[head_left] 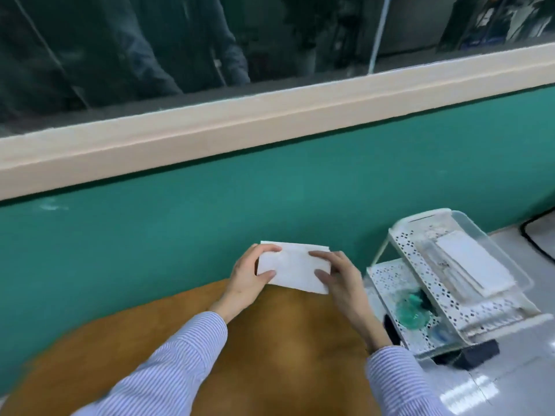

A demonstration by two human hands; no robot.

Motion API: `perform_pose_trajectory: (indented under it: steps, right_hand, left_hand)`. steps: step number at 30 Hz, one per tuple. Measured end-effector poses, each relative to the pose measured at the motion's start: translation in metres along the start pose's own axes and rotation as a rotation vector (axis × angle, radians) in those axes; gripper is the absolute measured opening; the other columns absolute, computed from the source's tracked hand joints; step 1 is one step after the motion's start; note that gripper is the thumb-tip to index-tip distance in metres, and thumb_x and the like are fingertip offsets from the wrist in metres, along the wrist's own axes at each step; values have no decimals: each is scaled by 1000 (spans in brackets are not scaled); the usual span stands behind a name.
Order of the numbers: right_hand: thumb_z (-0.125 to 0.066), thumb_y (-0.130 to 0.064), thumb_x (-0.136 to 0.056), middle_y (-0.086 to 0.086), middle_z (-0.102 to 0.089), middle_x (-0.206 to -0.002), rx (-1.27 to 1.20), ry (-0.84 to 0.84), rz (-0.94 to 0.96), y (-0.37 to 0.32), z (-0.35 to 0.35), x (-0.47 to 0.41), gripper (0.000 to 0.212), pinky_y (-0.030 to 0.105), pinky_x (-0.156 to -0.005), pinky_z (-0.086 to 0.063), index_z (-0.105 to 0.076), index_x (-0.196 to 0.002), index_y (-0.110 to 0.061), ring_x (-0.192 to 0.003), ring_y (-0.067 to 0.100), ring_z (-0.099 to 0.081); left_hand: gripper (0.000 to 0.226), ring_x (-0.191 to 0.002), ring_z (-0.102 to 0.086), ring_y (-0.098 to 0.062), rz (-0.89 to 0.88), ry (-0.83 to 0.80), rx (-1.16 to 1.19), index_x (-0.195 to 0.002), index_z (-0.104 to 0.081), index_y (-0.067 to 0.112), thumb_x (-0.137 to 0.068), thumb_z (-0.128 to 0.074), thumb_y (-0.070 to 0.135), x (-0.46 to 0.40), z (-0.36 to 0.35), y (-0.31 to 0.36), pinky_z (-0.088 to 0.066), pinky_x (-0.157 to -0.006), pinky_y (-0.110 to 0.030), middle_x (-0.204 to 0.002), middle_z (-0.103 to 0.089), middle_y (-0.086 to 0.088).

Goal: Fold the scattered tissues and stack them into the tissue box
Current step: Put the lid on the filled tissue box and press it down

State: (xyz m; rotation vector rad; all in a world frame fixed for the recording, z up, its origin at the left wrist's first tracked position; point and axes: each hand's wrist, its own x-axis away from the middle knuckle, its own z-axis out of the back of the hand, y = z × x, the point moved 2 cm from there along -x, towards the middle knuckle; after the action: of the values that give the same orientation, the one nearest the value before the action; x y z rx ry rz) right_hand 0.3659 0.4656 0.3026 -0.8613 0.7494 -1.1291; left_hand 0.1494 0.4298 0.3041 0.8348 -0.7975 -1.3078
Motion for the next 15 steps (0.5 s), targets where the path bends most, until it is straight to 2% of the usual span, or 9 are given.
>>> perform_pose_trajectory:
  steps: [1,3,6,8,10,12,15]
  right_hand:
    - [-66,-2,-90,-7,-52,-87,-9,-43,2,-10,-28,8,39,20,-69,-42,-68,-116,-31,-71,10,-49]
    - [-66,-2,-89,-2,-55,-87,-14,-119,23,-27,-81,24,40,22,-69,-43,-69,-115,-32,-70,11,-49]
    - [-66,-2,-89,-15,-54,-78,-11,-220,26,-49,-155,52,37,13,-65,-39,-69,-115,-28,-68,4,-48]
    - [-63,-3,-92,-24,-51,-77,1,-310,15,-59,-199,72,34,7,-67,-39,-69,-115,-28,-71,-3,-50]
    - [-63,-2,-92,-27,-54,-85,29,-388,25,-66,-241,92,36,5,-71,-38,-68,-114,-31,-75,-3,-51]
    - [-64,0,-90,-23,-59,-88,61,-450,34,-66,-283,111,40,8,-70,-39,-69,-112,-32,-76,1,-52]
    - [-63,-2,-91,-6,-63,-90,116,-567,5,-61,-341,134,39,9,-69,-40,-69,-113,-33,-77,1,-54]
  left_hand:
    - [44,-98,-52,-8,33,34,-5,-121,-62,35,-90,-69,4,21,20,-19,-40,-92,-24,-123,-58,21]
    - [45,-92,-52,1,86,95,4,-121,-62,35,-89,-69,4,63,58,-52,-39,-90,-21,-122,-58,22]
    - [50,-111,-48,14,140,161,19,-125,-62,31,-87,-68,-1,123,105,-100,-37,-96,-14,-126,-58,20]
    - [54,-120,-44,14,200,197,53,-128,-61,32,-87,-67,-3,163,125,-133,-34,-95,-5,-129,-56,19]
    - [56,-121,-46,9,265,233,79,-128,-61,37,-87,-67,-2,202,140,-168,-34,-92,-4,-127,-57,18]
    - [56,-118,-50,4,314,274,81,-125,-62,40,-86,-68,0,237,153,-201,-37,-90,-9,-125,-59,15]
    - [53,-112,-53,5,400,332,85,-124,-64,36,-84,-69,1,278,167,-247,-38,-83,-5,-122,-61,15]
